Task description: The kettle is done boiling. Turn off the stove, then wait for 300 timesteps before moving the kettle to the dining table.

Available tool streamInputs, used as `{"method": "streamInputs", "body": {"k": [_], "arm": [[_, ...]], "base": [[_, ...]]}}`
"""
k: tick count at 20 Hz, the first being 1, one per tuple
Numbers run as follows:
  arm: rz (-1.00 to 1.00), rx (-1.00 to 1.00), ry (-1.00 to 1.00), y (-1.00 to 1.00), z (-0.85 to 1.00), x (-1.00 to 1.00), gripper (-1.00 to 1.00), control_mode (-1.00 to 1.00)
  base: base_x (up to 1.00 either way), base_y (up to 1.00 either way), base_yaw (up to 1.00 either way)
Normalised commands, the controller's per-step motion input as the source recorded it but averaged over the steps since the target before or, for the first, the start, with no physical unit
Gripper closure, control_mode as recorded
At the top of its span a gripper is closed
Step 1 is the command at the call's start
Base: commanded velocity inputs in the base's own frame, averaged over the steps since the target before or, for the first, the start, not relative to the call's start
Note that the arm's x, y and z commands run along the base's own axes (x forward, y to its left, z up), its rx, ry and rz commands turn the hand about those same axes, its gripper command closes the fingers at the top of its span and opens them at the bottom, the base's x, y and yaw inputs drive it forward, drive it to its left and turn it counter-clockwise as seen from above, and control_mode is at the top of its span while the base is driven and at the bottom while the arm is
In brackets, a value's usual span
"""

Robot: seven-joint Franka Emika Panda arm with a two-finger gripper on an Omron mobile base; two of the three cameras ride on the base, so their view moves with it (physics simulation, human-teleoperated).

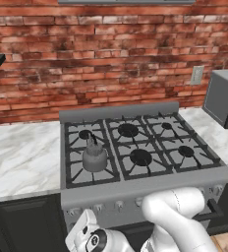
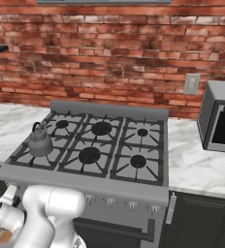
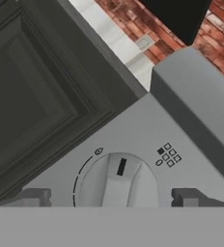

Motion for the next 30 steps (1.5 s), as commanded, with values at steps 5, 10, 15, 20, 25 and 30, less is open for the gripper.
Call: {"method": "streamInputs", "body": {"k": [5, 10, 15, 20, 25, 30], "arm": [[0.00, 0.00, -0.03, 0.00, 0.00, 0.07, -1.00, -1.00], [0.00, 0.00, 0.00, 0.00, 0.00, 0.18, -1.00, -1.00], [0.00, 0.00, 0.00, 0.00, -0.03, 0.21, -1.00, -1.00], [0.00, 0.00, 0.00, 0.00, -0.02, 0.20, -1.00, -1.00], [0.00, 0.00, -0.01, 0.00, 0.00, 0.22, 1.00, -1.00], [0.00, 0.00, -0.03, 0.00, 0.00, 0.20, 1.00, -1.00]], "base": [[0.00, 0.00, 0.00], [0.00, 0.00, 0.00], [0.00, 0.00, 0.00], [0.00, 0.00, 0.00], [0.00, 0.00, 0.00], [0.00, 0.00, 0.00]]}}
